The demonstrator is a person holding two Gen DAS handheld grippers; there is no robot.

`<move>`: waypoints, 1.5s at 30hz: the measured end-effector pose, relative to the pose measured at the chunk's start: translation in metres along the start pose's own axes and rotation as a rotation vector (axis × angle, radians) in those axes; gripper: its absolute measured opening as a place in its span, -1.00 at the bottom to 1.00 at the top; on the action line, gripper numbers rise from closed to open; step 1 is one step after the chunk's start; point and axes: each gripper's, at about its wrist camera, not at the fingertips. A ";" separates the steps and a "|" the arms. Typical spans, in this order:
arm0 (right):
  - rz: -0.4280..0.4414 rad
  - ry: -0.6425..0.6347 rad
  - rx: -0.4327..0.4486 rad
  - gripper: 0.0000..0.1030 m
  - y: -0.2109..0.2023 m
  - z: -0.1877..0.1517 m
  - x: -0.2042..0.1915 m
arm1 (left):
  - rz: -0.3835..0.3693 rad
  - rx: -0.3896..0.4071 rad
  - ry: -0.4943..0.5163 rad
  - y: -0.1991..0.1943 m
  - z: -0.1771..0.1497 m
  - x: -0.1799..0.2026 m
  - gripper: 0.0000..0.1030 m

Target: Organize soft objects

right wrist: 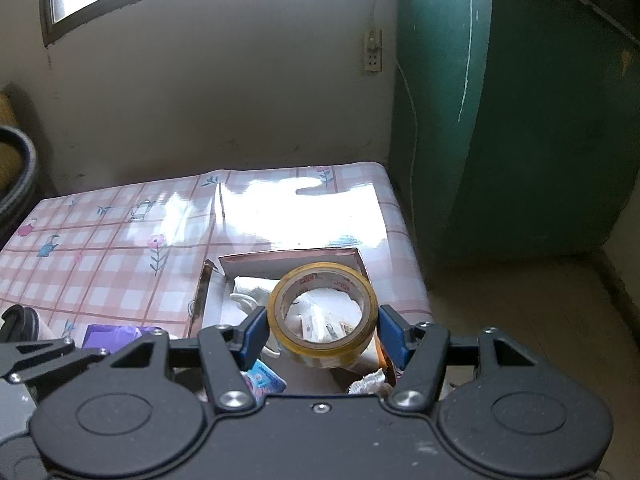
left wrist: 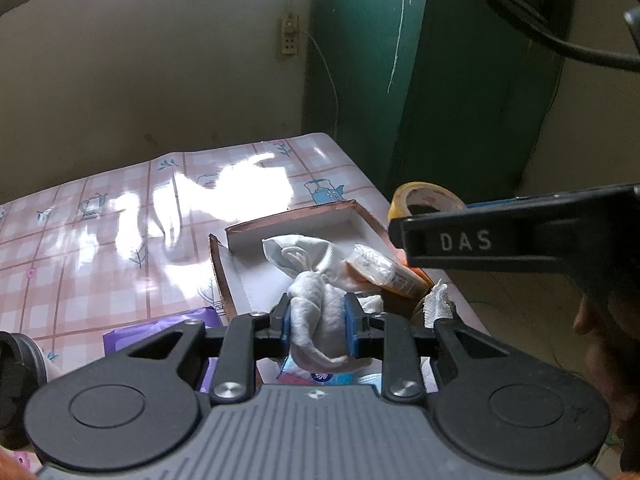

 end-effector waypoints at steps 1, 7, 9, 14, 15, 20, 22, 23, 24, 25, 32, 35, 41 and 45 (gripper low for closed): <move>0.003 0.002 -0.003 0.39 0.002 0.001 0.000 | -0.002 -0.002 0.000 0.001 0.000 0.000 -0.47; 0.018 0.014 -0.015 0.39 0.015 0.007 0.003 | 0.000 -0.010 -0.002 0.007 0.000 0.001 -0.47; 0.022 0.018 -0.017 0.39 0.019 0.009 0.003 | 0.000 -0.014 -0.004 0.009 0.001 0.001 -0.47; 0.031 0.024 -0.017 0.40 0.032 0.016 0.005 | 0.002 -0.020 -0.004 0.013 0.001 0.000 -0.47; 0.035 0.024 -0.015 0.40 0.035 0.018 0.005 | 0.005 -0.022 -0.006 0.014 0.001 0.000 -0.47; 0.043 0.004 0.011 0.49 0.044 0.023 0.005 | 0.013 -0.035 -0.008 0.019 -0.001 -0.001 -0.47; 0.058 0.007 0.025 0.49 0.041 0.023 0.006 | 0.013 -0.039 -0.007 0.021 -0.002 -0.002 -0.47; 0.069 0.013 0.034 0.49 0.038 0.022 0.008 | 0.012 -0.039 -0.007 0.021 -0.002 -0.001 -0.47; 0.072 0.016 0.040 0.50 0.034 0.021 0.009 | 0.010 -0.039 -0.007 0.022 -0.002 -0.001 -0.47; 0.068 0.018 0.050 0.50 0.029 0.019 0.010 | 0.008 -0.040 -0.006 0.022 -0.002 0.000 -0.47; 0.001 0.013 0.118 0.51 -0.017 0.008 0.026 | -0.022 -0.034 -0.004 0.026 0.003 0.007 -0.45; -0.001 0.028 0.129 0.52 -0.033 0.002 0.031 | -0.057 -0.018 -0.016 0.028 0.009 0.011 -0.32; -0.004 0.042 0.133 0.53 -0.053 -0.007 0.029 | -0.072 -0.008 -0.032 0.021 0.008 0.011 0.40; -0.010 0.057 0.138 0.53 -0.063 -0.013 0.024 | -0.048 -0.015 -0.046 0.009 0.008 0.004 0.66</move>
Point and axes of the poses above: each gripper's, at about its wrist camera, not at the fingertips, and y roughly the way its jaws point, x to its right, z to its top, and after that the axes turned 6 degrees about z, right-handed
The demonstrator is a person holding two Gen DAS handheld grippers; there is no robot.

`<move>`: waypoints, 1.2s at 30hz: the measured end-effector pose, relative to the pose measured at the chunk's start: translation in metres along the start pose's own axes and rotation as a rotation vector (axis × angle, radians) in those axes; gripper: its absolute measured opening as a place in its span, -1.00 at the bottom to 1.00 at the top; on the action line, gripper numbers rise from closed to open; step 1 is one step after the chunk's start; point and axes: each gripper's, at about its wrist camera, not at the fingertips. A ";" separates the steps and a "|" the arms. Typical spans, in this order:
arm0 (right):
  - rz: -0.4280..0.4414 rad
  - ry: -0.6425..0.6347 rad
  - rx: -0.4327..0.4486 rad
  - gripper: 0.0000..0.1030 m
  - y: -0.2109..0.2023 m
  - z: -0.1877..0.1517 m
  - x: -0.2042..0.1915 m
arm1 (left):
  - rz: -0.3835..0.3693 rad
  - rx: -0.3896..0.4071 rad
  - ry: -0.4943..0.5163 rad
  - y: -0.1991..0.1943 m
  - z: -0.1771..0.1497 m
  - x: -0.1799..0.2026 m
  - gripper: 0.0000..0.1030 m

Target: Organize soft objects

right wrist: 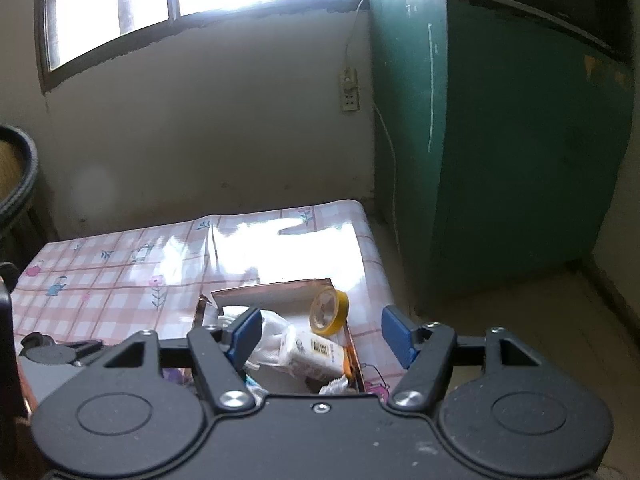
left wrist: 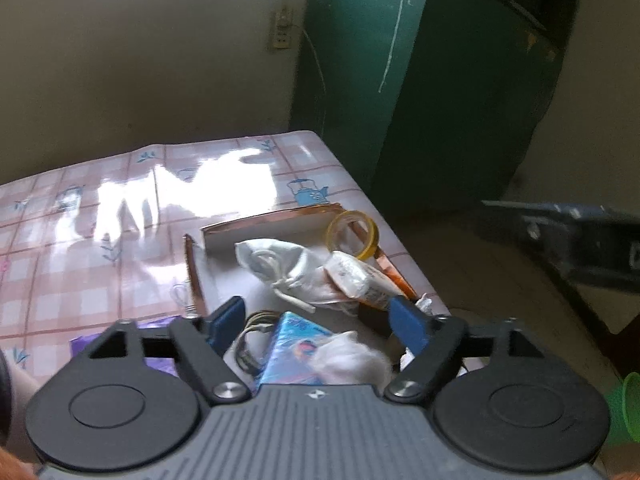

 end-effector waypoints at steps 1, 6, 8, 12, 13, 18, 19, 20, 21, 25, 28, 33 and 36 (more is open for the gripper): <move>0.000 -0.001 -0.001 0.53 -0.002 -0.002 -0.002 | 0.010 0.002 -0.006 -0.004 0.001 -0.001 0.74; -0.007 -0.019 -0.018 0.54 -0.018 -0.015 -0.006 | 0.101 -0.005 -0.043 -0.028 -0.003 -0.009 0.97; -0.007 -0.017 -0.029 0.54 -0.024 -0.020 -0.006 | 0.135 -0.025 -0.053 -0.035 -0.008 -0.011 1.00; -0.022 -0.033 -0.069 0.54 -0.032 -0.034 -0.004 | 0.212 -0.061 -0.068 -0.047 -0.021 -0.017 1.00; -0.023 -0.039 -0.082 0.54 -0.033 -0.038 -0.004 | 0.229 -0.068 -0.066 -0.049 -0.024 -0.018 1.00; -0.026 -0.033 -0.135 0.54 -0.039 -0.059 -0.004 | 0.254 -0.107 -0.097 -0.057 -0.042 -0.023 1.00; -0.027 -0.033 -0.145 0.54 -0.040 -0.063 -0.004 | 0.256 -0.111 -0.099 -0.057 -0.045 -0.023 1.00; -0.028 -0.033 -0.156 0.54 -0.040 -0.067 -0.004 | 0.261 -0.115 -0.097 -0.057 -0.048 -0.022 1.00; -0.029 -0.034 -0.166 0.54 -0.039 -0.070 -0.003 | 0.268 -0.120 -0.091 -0.056 -0.051 -0.021 1.00; -0.030 -0.035 -0.203 0.54 -0.038 -0.080 -0.004 | 0.285 -0.129 -0.057 -0.061 -0.062 -0.016 1.00; -0.032 -0.035 -0.217 0.54 -0.036 -0.083 -0.005 | 0.278 -0.146 -0.056 -0.061 -0.065 -0.014 1.00; -0.026 -0.044 -0.228 0.54 -0.035 -0.085 -0.008 | 0.284 -0.149 -0.073 -0.062 -0.064 -0.015 1.00; -0.024 -0.048 -0.230 0.54 -0.035 -0.084 -0.008 | 0.282 -0.164 -0.092 -0.060 -0.065 -0.017 1.00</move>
Point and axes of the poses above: each gripper's, at about its wrist camera, not at the fingertips, and y roughly the way its jaws point, x to its right, z to its top, and after that the axes turned 6 degrees about z, right-handed
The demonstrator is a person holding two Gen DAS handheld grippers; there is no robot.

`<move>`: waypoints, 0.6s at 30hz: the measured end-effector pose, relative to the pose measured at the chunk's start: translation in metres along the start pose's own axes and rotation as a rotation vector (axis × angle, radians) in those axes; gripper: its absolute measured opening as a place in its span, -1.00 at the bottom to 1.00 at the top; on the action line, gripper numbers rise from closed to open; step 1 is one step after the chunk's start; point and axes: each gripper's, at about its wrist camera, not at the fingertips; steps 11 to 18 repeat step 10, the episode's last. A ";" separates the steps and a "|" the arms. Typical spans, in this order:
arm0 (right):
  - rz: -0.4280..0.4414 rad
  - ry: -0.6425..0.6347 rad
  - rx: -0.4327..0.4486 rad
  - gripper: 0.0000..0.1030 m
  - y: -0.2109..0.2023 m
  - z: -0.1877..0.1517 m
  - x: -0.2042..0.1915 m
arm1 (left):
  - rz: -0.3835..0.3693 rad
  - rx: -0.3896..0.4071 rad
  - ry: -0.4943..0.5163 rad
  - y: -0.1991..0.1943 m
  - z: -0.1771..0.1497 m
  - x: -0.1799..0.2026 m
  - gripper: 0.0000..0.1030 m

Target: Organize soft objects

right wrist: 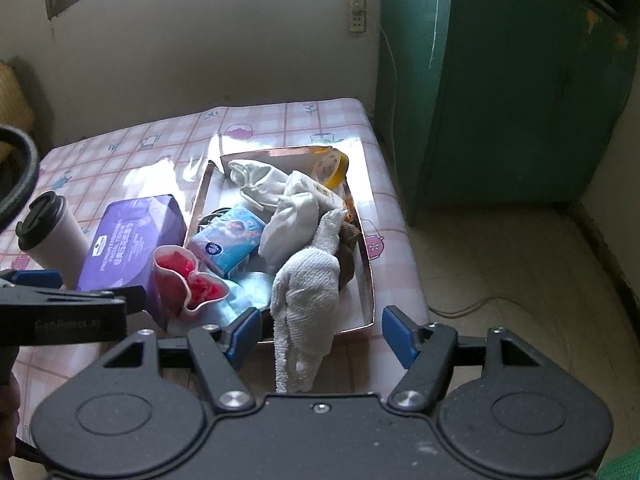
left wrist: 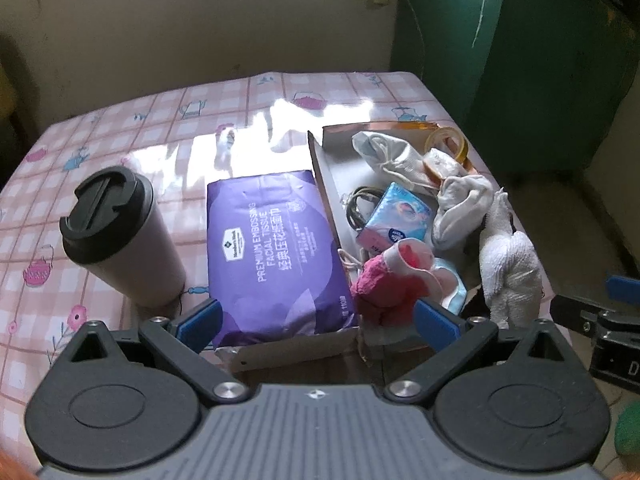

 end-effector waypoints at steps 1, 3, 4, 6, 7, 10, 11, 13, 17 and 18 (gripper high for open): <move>0.000 -0.001 0.000 0.54 0.000 0.000 0.000 | 0.000 -0.004 -0.003 0.001 0.000 0.000 1.00; 0.002 -0.004 -0.001 0.54 0.000 0.001 0.000 | -0.007 -0.002 0.007 0.001 -0.001 0.001 1.00; 0.002 -0.005 -0.001 0.54 0.000 0.001 0.000 | -0.012 0.000 0.014 0.000 -0.001 0.002 1.00; 0.002 -0.006 -0.002 0.54 0.000 0.001 -0.001 | -0.016 0.005 0.023 0.000 -0.002 0.003 1.00; 0.001 -0.006 -0.002 0.54 -0.001 0.001 -0.001 | -0.021 0.005 0.023 0.000 -0.002 0.003 1.00; 0.002 -0.010 -0.003 0.54 -0.001 0.002 -0.001 | -0.041 -0.003 0.032 0.002 -0.001 0.003 1.00; 0.002 -0.010 -0.003 0.54 -0.001 0.002 -0.001 | -0.041 -0.003 0.032 0.002 -0.001 0.003 1.00; 0.002 -0.010 -0.003 0.54 -0.001 0.002 -0.001 | -0.041 -0.003 0.032 0.002 -0.001 0.003 1.00; 0.002 -0.010 -0.003 0.54 -0.001 0.002 -0.001 | -0.041 -0.003 0.032 0.002 -0.001 0.003 1.00; 0.002 -0.010 -0.003 0.54 -0.001 0.002 -0.001 | -0.041 -0.003 0.032 0.002 -0.001 0.003 1.00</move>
Point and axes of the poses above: each gripper's, at about its wrist camera, not at the fingertips, and y roughly the way its jaws point, x to its right, z to its top, and after that the axes turned 6 degrees about z, right-handed
